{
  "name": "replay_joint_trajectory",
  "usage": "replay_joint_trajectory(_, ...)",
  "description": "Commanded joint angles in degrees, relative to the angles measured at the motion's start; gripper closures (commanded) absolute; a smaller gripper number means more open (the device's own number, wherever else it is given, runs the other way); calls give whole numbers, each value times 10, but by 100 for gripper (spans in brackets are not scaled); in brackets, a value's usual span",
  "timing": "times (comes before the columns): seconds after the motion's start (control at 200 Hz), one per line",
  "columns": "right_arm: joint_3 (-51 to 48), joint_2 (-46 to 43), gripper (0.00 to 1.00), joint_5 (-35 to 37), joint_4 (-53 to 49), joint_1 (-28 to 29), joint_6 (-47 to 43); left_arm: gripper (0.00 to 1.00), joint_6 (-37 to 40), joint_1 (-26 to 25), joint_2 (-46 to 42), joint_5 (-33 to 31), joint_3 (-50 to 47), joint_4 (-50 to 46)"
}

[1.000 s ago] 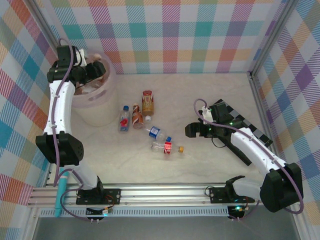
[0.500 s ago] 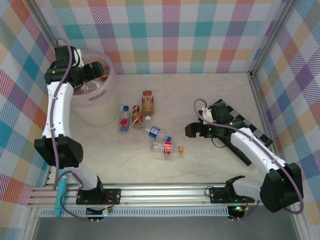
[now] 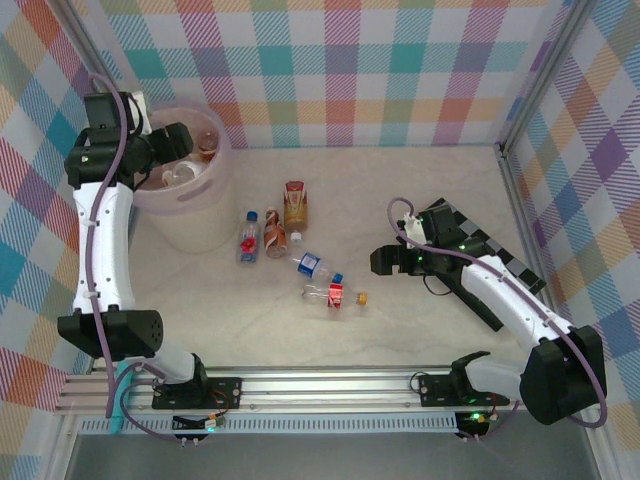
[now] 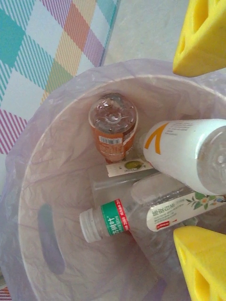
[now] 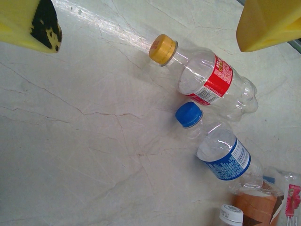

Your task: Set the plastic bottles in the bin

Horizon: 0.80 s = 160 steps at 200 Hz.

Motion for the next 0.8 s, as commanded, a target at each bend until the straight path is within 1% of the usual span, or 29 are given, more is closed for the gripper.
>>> replay_joint_trajectory(0.0, 3, -7, 5, -8, -7, -1, 1, 19, 28, -13, -34, -1, -5, -32)
replay_joint_trajectory(0.145, 7, -5, 4, -9, -14, -1, -1, 19, 45, -46, -70, -11, -28, -44)
replay_joint_trajectory(0.26, 9, -7, 5, -5, -15, -1, -2, 19, 61, -87, -106, -17, -48, -56)
replay_joint_trajectory(0.405, 15, -8, 4, 10, -23, -1, -6, 19, 81, -167, -166, -33, -111, -54)
replay_joint_trajectory(0.54, 24, -6, 5, 19, -30, -1, -12, 17, 86, -244, -200, -46, -159, -56)
replay_joint_trajectory(0.71, 29, -6, 4, 24, -35, -1, -13, 16, 87, -345, -208, -80, -211, -45)
replay_joint_trajectory(0.795, 29, -6, 5, 24, -35, -1, -12, 16, 90, -390, -198, -80, -247, -25)
